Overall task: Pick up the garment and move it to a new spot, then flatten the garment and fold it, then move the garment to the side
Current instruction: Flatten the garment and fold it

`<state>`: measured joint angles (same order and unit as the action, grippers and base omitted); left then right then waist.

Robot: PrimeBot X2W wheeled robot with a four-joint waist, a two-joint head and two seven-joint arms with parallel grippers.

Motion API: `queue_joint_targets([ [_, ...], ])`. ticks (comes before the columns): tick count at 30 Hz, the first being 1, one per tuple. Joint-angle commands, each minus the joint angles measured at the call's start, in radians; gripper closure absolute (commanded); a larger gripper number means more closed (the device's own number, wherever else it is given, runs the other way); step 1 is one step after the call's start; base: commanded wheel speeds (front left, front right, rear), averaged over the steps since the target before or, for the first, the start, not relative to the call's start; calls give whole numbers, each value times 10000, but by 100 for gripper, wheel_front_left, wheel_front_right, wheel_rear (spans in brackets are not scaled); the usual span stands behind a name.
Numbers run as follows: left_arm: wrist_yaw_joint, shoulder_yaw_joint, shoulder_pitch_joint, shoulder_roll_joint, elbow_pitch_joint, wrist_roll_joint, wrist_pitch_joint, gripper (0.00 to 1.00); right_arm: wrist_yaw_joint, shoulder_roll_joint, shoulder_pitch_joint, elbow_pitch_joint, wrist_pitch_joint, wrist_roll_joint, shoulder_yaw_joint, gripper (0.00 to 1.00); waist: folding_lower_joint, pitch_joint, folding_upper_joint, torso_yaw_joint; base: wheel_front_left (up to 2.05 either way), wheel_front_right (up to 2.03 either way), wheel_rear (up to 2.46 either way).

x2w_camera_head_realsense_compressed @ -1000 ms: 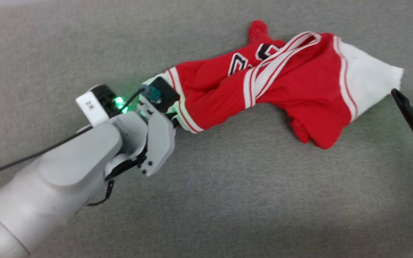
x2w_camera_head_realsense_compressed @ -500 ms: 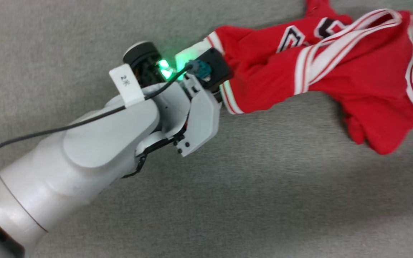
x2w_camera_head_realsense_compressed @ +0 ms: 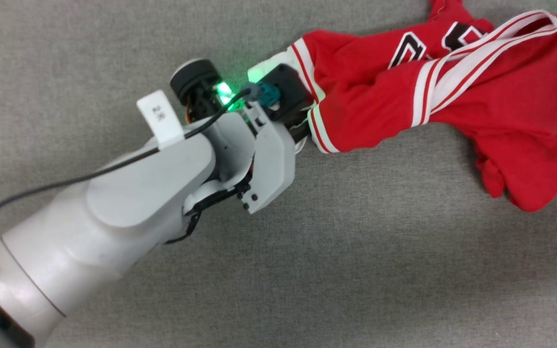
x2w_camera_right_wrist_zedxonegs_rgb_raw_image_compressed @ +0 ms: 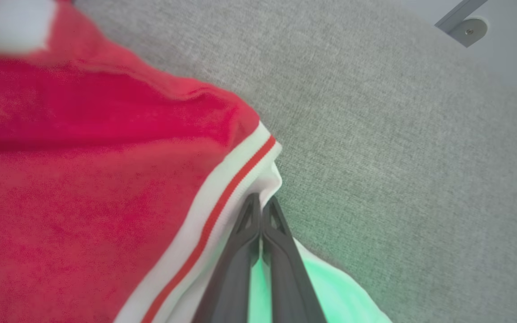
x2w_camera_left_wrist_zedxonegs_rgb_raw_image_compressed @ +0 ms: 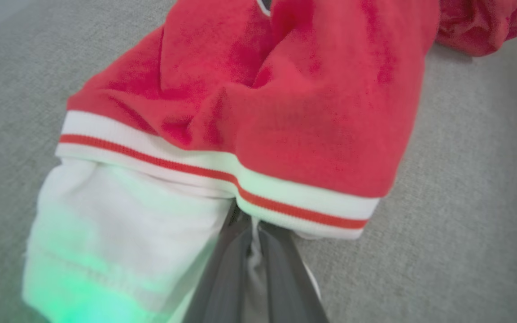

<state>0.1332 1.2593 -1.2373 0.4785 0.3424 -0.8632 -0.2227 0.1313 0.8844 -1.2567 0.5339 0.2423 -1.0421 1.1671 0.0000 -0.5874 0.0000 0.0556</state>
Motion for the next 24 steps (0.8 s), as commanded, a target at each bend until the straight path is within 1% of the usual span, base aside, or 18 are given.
queue_joint_targets([
  [1,-56,332,644,383,426,0,-161,100,-11,22,36,47,-88,-45,157,100,0,342,0,-2,0,0,0],
  [6,-52,-142,710,442,233,-528,408,100,-13,366,-245,-198,-1228,-300,519,100,0,1236,0,-150,0,0,0],
  [10,-105,-672,759,606,-239,-1055,801,100,-13,728,-571,-418,-2029,-437,597,100,0,1870,0,-281,0,0,0],
  [14,-252,-1438,886,842,-765,-1807,1315,100,-13,990,-966,-527,-2742,-581,482,100,0,2253,0,-403,0,0,0],
  [16,-424,-1918,854,926,-973,-2145,1655,100,-13,1025,-1194,-440,-3092,-653,333,100,0,2268,0,-439,0,0,0],
  [18,-552,-2312,825,977,-1045,-2508,1896,100,-13,934,-1389,-231,-3335,-497,304,100,0,2185,0,-464,0,0,0],
  [20,-657,-2705,694,933,-917,-2837,2051,100,-13,714,-1635,223,-3595,-322,185,100,0,2061,0,-508,0,0,0],
  [22,-684,-3110,463,780,-635,-3271,2103,100,-13,308,-1976,924,-3856,-256,-70,100,0,1888,0,-524,0,0,0],
  [24,-725,-3585,-27,636,-79,-3656,2127,100,-13,-325,-2358,1775,-4083,-243,-400,100,0,1699,0,-504,0,0,0],
])
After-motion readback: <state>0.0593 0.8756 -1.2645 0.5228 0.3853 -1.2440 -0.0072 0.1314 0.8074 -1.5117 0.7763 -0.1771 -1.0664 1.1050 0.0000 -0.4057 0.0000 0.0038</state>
